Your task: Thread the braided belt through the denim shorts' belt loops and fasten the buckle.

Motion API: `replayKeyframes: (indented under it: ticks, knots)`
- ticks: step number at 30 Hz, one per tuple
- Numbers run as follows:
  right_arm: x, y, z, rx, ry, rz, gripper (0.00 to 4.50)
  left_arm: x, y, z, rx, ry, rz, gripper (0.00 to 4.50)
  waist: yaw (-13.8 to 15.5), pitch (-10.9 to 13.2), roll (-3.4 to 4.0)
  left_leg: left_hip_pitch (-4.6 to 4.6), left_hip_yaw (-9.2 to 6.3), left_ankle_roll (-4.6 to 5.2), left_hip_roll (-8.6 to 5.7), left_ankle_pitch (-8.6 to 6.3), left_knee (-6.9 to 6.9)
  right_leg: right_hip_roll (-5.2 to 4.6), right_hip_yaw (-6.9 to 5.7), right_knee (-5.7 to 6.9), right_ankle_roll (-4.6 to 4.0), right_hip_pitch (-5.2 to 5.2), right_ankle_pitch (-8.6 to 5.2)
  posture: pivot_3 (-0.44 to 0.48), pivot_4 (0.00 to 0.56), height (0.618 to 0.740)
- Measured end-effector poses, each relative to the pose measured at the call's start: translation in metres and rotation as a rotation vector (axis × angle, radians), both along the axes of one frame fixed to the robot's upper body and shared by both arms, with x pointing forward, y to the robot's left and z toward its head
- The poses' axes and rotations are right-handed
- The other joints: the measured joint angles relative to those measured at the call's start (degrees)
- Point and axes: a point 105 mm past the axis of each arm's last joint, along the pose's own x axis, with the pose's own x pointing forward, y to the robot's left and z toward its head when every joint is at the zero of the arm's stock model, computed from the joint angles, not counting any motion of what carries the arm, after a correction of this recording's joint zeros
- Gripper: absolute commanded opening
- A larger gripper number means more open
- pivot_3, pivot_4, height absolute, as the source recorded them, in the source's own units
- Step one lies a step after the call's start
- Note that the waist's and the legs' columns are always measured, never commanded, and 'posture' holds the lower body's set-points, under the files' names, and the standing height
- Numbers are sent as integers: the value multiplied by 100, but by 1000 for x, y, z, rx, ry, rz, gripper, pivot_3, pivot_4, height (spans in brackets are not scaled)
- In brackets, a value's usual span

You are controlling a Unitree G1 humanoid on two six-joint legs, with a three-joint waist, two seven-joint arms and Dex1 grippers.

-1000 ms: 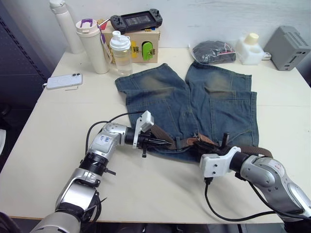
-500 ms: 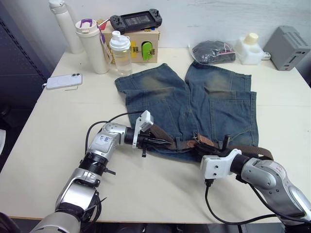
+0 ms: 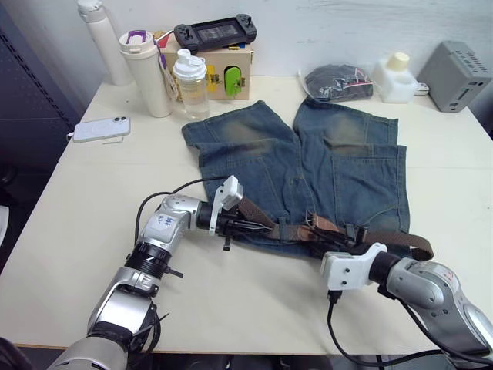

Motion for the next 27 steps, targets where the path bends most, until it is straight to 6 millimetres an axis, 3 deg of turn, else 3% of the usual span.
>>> replayKeyframes:
  ticks: [10, 21, 27]
  knots:
    - [-1, -2, 3, -22, -24, -9, 1445, 1, -6, -2, -2, -2, -21, 0, 17, 0, 0, 0, -1, 1, -4, 1, 2, -2, -1, 2, 0, 0, 0, 0, 150, 690]
    - [-9, 1, -12, -29, 20, -9, 1445, 4, -7, -3, 9, -1, -14, 0, 16, -1, -1, 0, -2, 3, -5, 1, 4, -2, -1, 6, 0, 0, 0, 0, 150, 690]
    - [1, -5, -7, -40, -25, -54, 1445, 5, -7, -4, 14, -7, -14, 0, 14, -1, -1, 1, -1, 3, -5, 1, 8, -2, 1, 8, 0, 0, 0, 0, 150, 690]
